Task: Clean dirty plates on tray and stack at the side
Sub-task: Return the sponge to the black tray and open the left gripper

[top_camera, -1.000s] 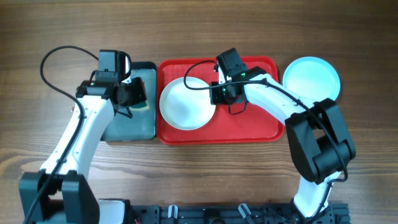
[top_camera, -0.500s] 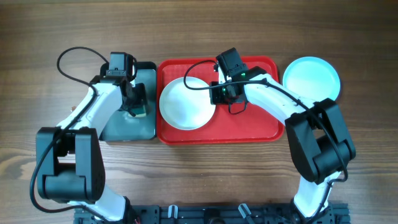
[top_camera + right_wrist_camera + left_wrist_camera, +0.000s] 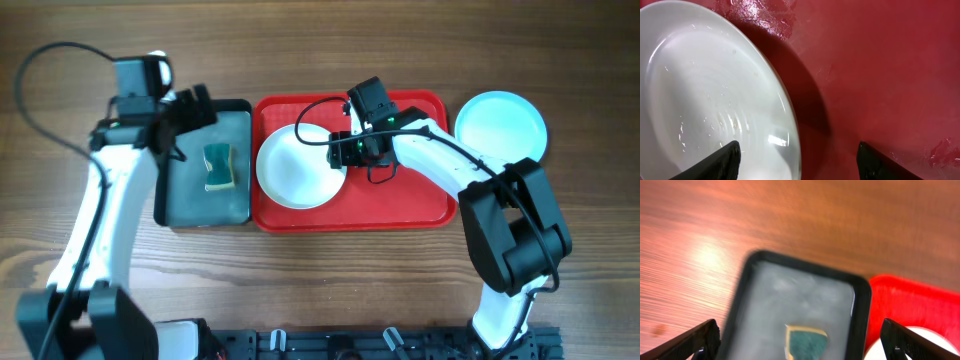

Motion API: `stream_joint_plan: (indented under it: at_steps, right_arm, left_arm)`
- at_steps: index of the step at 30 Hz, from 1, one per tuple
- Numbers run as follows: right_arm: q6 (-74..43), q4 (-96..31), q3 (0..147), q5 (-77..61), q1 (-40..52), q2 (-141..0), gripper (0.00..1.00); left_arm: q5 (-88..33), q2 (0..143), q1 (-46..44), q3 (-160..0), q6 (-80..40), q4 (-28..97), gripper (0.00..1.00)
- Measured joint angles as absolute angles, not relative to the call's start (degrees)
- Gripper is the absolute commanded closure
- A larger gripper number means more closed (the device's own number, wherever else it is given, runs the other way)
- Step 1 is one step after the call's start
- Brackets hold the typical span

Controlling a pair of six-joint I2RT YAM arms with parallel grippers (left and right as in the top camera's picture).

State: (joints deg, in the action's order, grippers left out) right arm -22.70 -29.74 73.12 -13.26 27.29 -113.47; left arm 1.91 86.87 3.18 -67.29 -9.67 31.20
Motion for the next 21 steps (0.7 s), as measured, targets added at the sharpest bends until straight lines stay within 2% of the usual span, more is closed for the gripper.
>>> stream_joint_plan:
  at_steps: [13, 15, 17, 21]
  right_arm:
    - [-26.4, -30.6, 73.1, -13.0, 28.2, -113.5, 0.27]
    - [-27.3, -30.5, 73.1, -12.2, 29.2, -113.5, 0.34]
    - [-27.9, -30.5, 73.1, -11.5, 29.5, -113.5, 0.46]
    - [-28.7, -30.5, 73.1, -10.8, 29.5, -113.5, 0.59]
  left_arm:
    - [2.3, 85.8, 5.4, -67.5, -9.7, 31.3, 0.00]
    - [2.3, 85.8, 5.4, -67.5, -9.7, 31.3, 0.00]
    - [2.3, 85.8, 5.4, -67.5, -9.7, 31.3, 0.00]
    - [2.3, 85.8, 5.4, -67.5, -9.7, 31.3, 0.00]
